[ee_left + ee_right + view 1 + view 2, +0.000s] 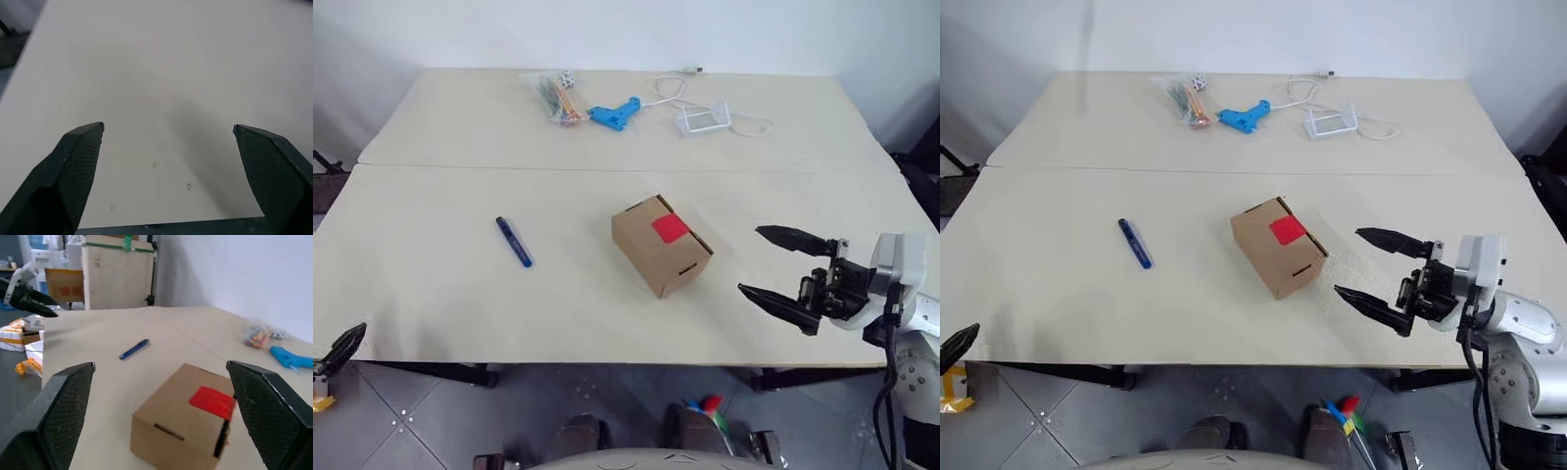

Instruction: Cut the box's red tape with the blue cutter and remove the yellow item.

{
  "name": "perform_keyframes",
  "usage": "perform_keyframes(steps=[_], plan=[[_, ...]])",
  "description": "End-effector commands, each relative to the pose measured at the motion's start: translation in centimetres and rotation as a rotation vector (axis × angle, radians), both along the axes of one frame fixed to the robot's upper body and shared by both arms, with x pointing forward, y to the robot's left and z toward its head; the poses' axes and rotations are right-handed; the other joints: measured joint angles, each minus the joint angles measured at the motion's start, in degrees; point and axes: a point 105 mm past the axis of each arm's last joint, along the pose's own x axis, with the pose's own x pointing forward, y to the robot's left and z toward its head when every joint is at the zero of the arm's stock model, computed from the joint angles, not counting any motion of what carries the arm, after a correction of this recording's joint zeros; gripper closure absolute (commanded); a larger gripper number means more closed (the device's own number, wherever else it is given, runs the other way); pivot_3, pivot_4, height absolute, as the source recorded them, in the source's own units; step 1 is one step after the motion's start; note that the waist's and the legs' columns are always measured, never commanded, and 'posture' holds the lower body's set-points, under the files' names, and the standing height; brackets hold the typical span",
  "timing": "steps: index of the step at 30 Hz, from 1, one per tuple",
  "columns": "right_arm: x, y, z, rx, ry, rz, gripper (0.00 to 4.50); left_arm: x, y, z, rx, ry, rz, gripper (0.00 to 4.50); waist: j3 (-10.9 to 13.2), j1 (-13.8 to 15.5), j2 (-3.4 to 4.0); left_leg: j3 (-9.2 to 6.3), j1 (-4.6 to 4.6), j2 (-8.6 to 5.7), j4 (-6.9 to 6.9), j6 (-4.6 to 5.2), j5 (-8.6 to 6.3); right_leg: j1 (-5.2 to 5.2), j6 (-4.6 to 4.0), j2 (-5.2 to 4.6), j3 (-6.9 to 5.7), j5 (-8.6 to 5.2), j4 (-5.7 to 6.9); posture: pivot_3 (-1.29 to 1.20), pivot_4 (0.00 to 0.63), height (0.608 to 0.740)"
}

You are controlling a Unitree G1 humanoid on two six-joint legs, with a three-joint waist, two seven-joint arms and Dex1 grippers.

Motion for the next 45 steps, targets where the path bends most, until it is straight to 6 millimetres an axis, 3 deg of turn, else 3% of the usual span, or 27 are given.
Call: perform_keyframes(steps=[1, 3, 7, 11, 15, 20, 28, 37, 45], plan=[[-0.1, -0.4, 0.7, -0.029, -0.031, 0.024, 0.00, 3.8, -6.1, 1.5, -0.052, -0.092, -0.038, 0.01, 0.01, 0.17, 0.04, -0.04, 0.01, -0.02, 0.00, 0.01, -0.01, 0.05, -0.01, -0.09, 0.08, 0.01, 0.00, 0.00, 0.150, 0.740], [0.2, -0.8, 0.6, -0.045, -0.018, 0.028, 0.00, 6.1, -9.4, 2.3, -0.151, -0.156, -0.004, 0.01, 0.03, 0.60, 0.14, -0.20, 0.11, -0.20, 0.00, 0.03, -0.02, 0.25, 0.00, -0.46, 0.11, 0.05, -0.03, 0.00, 0.150, 0.740], [0.1, -0.8, 0.5, -0.063, 0.001, 0.050, 0.00, 9.0, -14.6, 3.2, -0.179, -0.153, -0.027, 0.01, -0.15, -0.06, -0.26, -0.33, 0.16, -0.31, 0.00, 0.13, 0.09, 0.32, 0.05, -0.23, 0.09, 0.07, 0.07, 0.00, 0.150, 0.740], [0.1, -1.0, 0.3, -0.078, 0.027, 0.062, 0.00, 11.3, -17.8, 3.1, -0.327, -0.120, 0.081, 0.01, -0.17, -0.12, -0.23, 0.00, 0.47, -0.17, -0.11, 0.09, 0.07, 0.46, 0.05, 0.15, 0.00, 0.07, -0.01, 0.00, 0.150, 0.740], [0.0, -1.0, 0.1, -0.074, 0.056, 0.071, 0.00, 13.5, -20.1, 1.9, -0.341, -0.007, 0.204, 0.01, -0.15, 0.25, -0.26, 0.01, 0.46, -0.04, -0.07, 0.02, 0.10, 0.47, 0.04, 0.35, 0.01, 0.07, -0.04, 0.00, 0.150, 0.740], [-0.2, -0.4, 0.1, -0.064, 0.055, 0.087, 0.00, 15.1, -22.5, 0.7, -0.320, 0.059, 0.240, 0.01, -0.15, 0.28, -0.27, 0.02, 0.45, -0.02, -0.07, 0.01, 0.11, 0.47, 0.03, 0.36, 0.02, 0.06, -0.11, 0.00, 0.150, 0.740], [0.5, 0.4, 1.4, -0.030, -0.010, 0.050, 0.00, 16.5, -22.6, -0.5, -0.292, 0.112, 0.301, 0.01, -0.14, 0.33, -0.28, 0.03, 0.41, 0.00, -0.05, -0.02, 0.12, 0.46, 0.01, 0.37, 0.01, 0.05, -0.17, 0.00, 0.150, 0.740], [0.6, 0.3, 1.8, -0.019, -0.030, 0.022, 0.00, 16.6, -22.2, -2.3, -0.356, 0.206, 0.399, 0.01, -0.15, 1.23, -0.27, 0.02, 0.37, 0.00, -0.03, -0.02, 0.11, 0.46, 0.01, 0.36, -0.02, 0.05, -0.22, 0.00, 0.150, 0.740], [0.6, 0.1, 1.9, -0.019, -0.034, 0.007, 0.00, 16.5, -21.9, -3.5, -0.355, 0.250, 0.418, 2.43, -0.19, 1.47, -0.19, 0.09, 0.41, 0.00, -0.01, -0.02, 0.12, 0.48, 0.01, 0.36, 0.05, 0.05, -0.20, 0.00, 0.150, 0.740]])
